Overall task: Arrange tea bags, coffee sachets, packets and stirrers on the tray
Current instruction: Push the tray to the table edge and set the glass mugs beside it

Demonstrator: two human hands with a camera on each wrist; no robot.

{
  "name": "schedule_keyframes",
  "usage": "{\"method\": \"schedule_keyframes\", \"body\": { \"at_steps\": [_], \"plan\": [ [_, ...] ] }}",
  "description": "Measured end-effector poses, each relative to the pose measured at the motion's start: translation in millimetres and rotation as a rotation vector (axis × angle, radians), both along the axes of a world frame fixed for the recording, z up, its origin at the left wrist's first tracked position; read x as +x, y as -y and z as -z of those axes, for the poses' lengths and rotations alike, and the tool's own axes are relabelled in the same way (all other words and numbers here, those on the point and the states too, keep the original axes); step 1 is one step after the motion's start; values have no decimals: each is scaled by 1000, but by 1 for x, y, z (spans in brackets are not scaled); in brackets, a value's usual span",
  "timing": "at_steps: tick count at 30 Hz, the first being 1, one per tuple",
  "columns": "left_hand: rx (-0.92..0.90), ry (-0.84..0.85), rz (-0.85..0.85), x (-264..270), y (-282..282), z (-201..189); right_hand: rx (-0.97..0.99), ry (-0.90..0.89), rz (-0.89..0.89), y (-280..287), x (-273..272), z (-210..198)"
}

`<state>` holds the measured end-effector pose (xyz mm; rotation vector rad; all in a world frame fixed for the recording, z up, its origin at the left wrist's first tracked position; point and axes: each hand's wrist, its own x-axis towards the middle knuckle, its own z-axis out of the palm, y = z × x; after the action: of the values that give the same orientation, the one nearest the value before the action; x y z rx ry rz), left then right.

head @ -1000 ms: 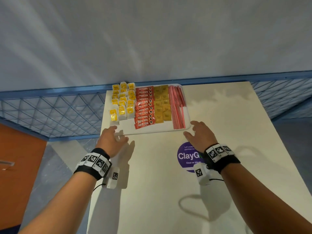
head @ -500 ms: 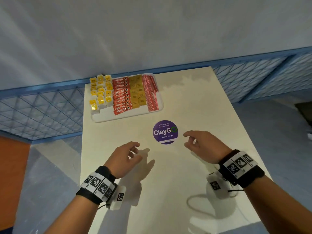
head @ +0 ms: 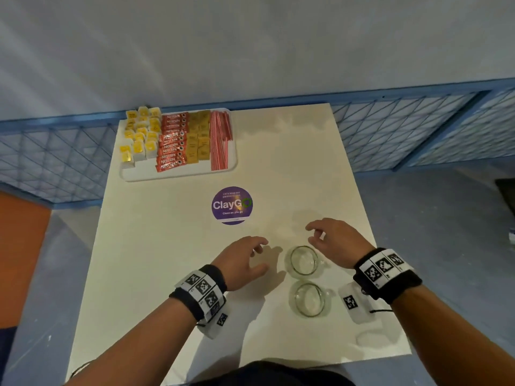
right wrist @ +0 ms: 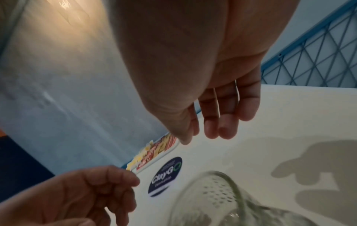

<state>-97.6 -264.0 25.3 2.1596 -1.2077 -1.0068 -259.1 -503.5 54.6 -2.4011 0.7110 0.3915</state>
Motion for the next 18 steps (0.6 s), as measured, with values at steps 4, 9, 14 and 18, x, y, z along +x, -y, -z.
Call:
{"method": "schedule_keyframes", "body": {
  "at_steps": [4,9,14,18],
  "plan": [
    [68,-16,-15,-21,25,15,5,-65,-118,12,-3,15],
    [118,-33,-57,-37,40,25,-30,-130,-240,15,-8,25],
    [121,-46,-124,-49,38,29,-11,-252,-248,21,-20,34],
    [123,-53,-153,-55,33,31,108,-295,-259,21,-31,41]
  ]
}}
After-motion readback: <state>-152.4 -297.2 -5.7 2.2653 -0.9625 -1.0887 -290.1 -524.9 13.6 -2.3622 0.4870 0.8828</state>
